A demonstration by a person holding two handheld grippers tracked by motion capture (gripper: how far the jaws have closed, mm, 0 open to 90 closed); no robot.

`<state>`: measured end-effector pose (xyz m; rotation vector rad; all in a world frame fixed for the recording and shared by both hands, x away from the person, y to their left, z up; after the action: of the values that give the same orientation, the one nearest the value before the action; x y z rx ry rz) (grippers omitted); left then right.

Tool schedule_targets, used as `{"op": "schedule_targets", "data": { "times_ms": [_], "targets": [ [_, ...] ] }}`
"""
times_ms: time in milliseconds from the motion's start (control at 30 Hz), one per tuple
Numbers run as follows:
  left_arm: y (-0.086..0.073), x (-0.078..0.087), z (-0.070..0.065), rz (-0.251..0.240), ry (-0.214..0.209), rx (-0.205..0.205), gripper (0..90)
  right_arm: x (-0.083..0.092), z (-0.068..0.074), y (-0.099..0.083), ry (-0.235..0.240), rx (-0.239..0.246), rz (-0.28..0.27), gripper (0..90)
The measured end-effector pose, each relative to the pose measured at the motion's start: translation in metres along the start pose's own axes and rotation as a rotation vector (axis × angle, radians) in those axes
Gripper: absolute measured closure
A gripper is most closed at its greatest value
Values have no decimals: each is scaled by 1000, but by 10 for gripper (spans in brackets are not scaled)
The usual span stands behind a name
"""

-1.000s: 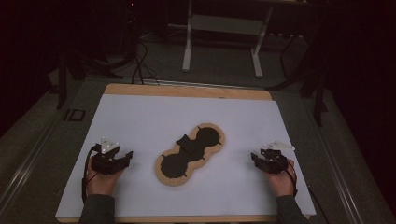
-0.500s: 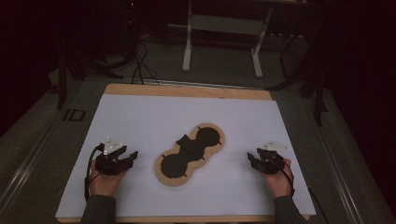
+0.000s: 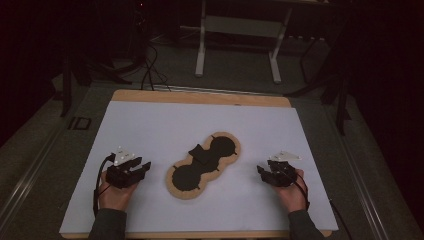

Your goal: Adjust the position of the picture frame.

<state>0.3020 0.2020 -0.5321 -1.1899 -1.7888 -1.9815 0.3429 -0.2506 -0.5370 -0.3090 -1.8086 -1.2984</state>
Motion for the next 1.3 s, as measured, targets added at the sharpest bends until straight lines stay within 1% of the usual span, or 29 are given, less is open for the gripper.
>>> {"op": "schedule_targets", "data": {
  "times_ms": [100, 167, 200, 233, 300, 367, 467, 533, 667, 733, 800, 933, 967, 1000, 1067, 1100, 1300],
  "targets": [
    [1, -1, -2, 7, -13, -10, 575, -1, 4, 2, 1, 4, 2, 500],
    [1, -2, -3, 14, -15, -26, 604, -1, 7, 4, 3, 13, -1, 521],
    [1, -3, -4, 21, -11, -39, 614, -1, 8, 4, 15, 12, 0, 557],
    [1, -4, -5, 25, -9, -47, 625, -1, 9, 5, 35, 12, -2, 573],
    [1, -5, -6, 28, -12, -47, 633, 1, 10, 7, 65, -1, -16, 607],
    [1, -6, -6, 32, -26, -48, 638, 2, 11, 9, 72, -11, -24, 644],
    [1, -8, -7, 40, -49, -46, 656, 1, 15, 13, 82, -6, -25, 674],
    [1, -9, -8, 51, -54, -52, 661, -1, 18, 17, 86, -4, -23, 668],
    [1, -11, -9, 60, -48, -69, 670, -5, 24, 22, 110, -17, -23, 647],
    [1, -10, -9, 57, -59, -66, 676, -6, 27, 25, 114, -12, -23, 642],
    [2, -11, -11, 56, -60, -71, 675, -8, 29, 27, 120, -6, -16, 637],
    [1, -16, -12, 77, -69, -75, 672, -12, 34, 30, 115, 18, 0, 637],
    [1, -17, -13, 83, -73, -76, 673, -14, 35, 30, 113, 24, 5, 636],
    [1, -18, -13, 86, -87, -76, 676, -15, 36, 30, 112, 25, 4, 636],
    [1, -19, -13, 83, -101, -75, 689, -16, 37, 31, 107, 32, 7, 638],
    [1, -19, -13, 81, -107, -76, 710, -16, 38, 32, 110, 35, 9, 642],
    [1, -23, -15, 100, -121, -94, 795, -21, 43, 36, 126, 43, 17, 655]
  ]
}}
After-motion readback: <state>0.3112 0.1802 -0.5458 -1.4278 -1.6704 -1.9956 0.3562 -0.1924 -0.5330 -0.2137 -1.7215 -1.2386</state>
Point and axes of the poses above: each handheld gripper's, and its own axes: x roughly backward along the jaws, y roughly out of its top, z roughly to its left, the point moved 3 cm from there along -x, roughly forward along the jaws, and after that the axes turned 6 degrees about z, right-handed, at the moved point
